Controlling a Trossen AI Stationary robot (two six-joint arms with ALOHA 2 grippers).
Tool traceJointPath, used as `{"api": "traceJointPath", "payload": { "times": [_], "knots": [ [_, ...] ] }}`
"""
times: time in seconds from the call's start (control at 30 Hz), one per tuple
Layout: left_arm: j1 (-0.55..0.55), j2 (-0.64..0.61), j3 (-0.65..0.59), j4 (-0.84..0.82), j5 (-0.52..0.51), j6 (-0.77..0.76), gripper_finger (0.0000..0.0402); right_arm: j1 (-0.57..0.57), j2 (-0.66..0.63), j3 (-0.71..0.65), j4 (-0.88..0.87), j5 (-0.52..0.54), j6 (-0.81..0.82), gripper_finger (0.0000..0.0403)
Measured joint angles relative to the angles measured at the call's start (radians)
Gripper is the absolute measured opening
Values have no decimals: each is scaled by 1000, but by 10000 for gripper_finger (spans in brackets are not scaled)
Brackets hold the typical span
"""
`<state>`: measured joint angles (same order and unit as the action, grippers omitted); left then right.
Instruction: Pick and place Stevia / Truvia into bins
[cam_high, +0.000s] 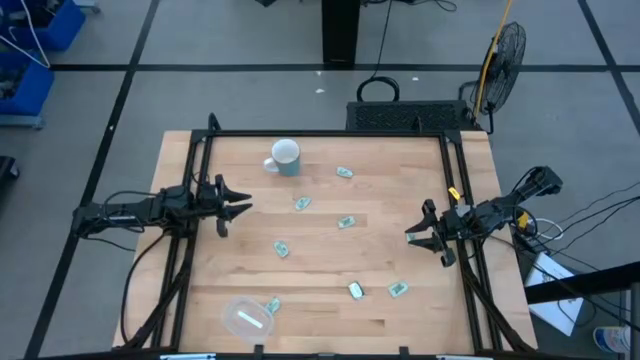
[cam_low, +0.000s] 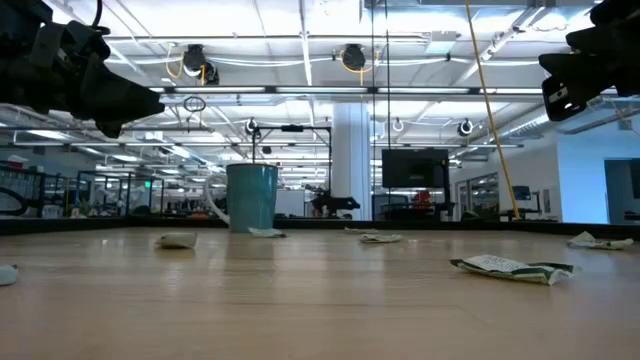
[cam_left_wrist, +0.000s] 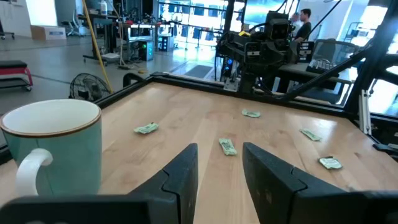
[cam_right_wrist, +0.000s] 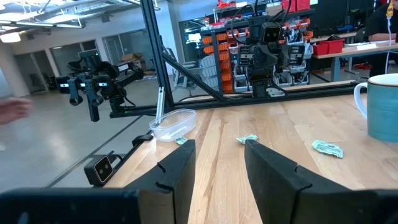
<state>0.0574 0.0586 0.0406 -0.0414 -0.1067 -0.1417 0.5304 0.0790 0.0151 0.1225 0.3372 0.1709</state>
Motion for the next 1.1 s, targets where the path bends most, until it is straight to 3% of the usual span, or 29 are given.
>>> {"api": "traceJointPath", "payload": {
  "times": [1.1],
  "knots": [
    [0,0,0,13,-58,42,131,0,0,0,0,0,0,132]
  ]
}}
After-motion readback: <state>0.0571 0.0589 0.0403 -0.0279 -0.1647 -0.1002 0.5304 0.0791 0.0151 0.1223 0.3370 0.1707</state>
